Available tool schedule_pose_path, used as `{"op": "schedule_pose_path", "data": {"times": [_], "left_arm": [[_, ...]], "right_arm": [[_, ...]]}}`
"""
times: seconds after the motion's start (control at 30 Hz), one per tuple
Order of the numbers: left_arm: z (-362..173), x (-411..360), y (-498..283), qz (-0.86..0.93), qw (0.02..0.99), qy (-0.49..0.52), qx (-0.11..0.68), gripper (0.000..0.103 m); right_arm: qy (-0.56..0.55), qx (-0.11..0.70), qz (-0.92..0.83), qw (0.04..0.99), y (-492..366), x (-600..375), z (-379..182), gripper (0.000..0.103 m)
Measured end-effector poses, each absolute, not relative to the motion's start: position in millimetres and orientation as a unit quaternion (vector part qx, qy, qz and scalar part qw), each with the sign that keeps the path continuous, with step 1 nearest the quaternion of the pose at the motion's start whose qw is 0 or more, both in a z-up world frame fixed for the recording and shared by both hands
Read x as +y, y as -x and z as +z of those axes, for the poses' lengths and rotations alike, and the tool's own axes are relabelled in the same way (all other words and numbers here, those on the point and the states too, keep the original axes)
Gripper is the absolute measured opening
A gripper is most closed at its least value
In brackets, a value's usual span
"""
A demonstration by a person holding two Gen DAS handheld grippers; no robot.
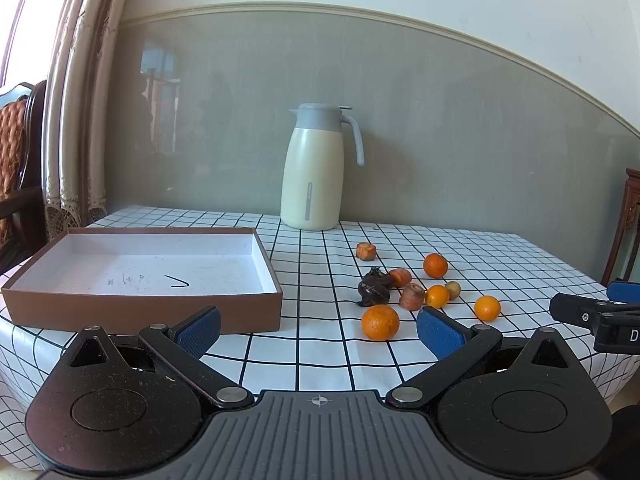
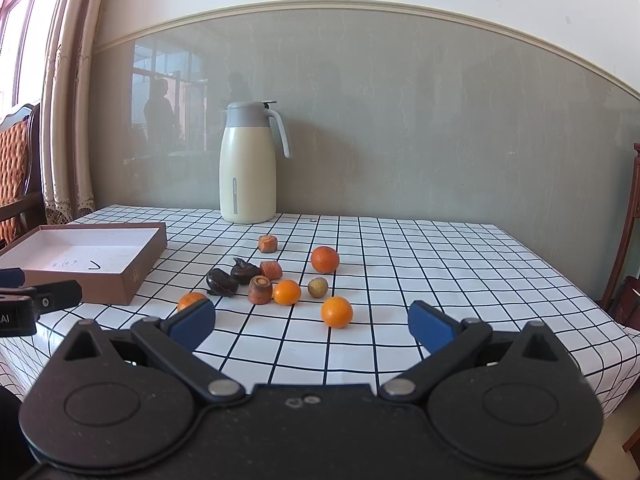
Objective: Organize fruits
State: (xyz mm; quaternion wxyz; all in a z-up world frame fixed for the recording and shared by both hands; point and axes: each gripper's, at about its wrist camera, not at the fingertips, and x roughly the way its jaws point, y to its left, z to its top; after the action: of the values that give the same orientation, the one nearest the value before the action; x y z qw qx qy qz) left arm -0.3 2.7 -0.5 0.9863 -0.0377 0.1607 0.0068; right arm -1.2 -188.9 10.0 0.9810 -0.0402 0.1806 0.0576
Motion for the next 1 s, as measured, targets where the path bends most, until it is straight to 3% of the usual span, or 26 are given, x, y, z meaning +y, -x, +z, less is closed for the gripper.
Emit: {"op": "schedule_pose_path", "data": {"times": [1.0], "left_arm": [[0.3, 3.5, 1.0, 0.007, 0.986, 0.038, 0.16, 0.103]], "right_arm": [[0.041, 0.179, 0.057, 0.981, 2.0, -189.5, 9.0, 0.097]]}}
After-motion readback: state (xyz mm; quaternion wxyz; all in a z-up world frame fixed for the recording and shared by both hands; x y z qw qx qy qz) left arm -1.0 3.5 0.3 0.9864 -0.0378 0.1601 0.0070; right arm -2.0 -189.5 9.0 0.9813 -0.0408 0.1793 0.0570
